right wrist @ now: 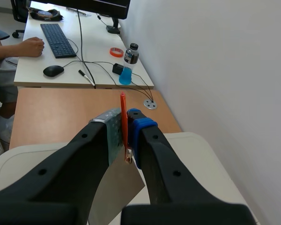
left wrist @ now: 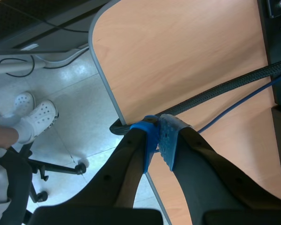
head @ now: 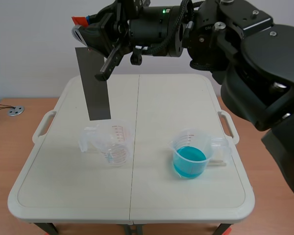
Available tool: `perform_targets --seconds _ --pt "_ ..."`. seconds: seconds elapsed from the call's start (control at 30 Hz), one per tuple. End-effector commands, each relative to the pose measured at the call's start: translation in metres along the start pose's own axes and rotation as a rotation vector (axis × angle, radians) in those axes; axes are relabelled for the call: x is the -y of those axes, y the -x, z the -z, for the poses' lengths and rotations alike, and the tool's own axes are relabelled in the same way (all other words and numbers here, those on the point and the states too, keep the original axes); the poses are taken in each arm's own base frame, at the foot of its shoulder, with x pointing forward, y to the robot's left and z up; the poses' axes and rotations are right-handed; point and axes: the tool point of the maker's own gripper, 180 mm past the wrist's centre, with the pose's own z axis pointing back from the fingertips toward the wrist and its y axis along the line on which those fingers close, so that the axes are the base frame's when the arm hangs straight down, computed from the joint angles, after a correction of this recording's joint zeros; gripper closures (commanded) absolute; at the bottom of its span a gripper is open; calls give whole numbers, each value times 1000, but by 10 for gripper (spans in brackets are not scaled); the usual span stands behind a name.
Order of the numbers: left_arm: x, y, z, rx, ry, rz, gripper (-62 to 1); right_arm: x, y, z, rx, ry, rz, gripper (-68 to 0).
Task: Hold the metal plate by the orange handle, dip it into the blue solution, take it out and point at it, then put the plate back in the beaker on the left.
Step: 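Put the plate into the left beaker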
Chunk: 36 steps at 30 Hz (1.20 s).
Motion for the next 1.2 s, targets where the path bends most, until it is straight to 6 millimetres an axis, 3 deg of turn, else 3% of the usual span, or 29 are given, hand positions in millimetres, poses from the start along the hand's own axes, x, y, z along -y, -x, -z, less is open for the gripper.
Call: perform_targets --seconds 0.0,0.43,0.87,1.17 --pt "0 -4 -1 15 -2 -1 -27 5 -17 2 46 -2 -23 -13" --pt "-7 1 4 -13 -16 -3 -27 4 -12 1 41 -1 -9 -13" --pt "-7 1 4 -13 -16 -3 -27 9 18 -1 30 16 85 -13" --pt "-7 1 4 -13 -16 -3 -27 -4 44 3 11 -13 153 -13"
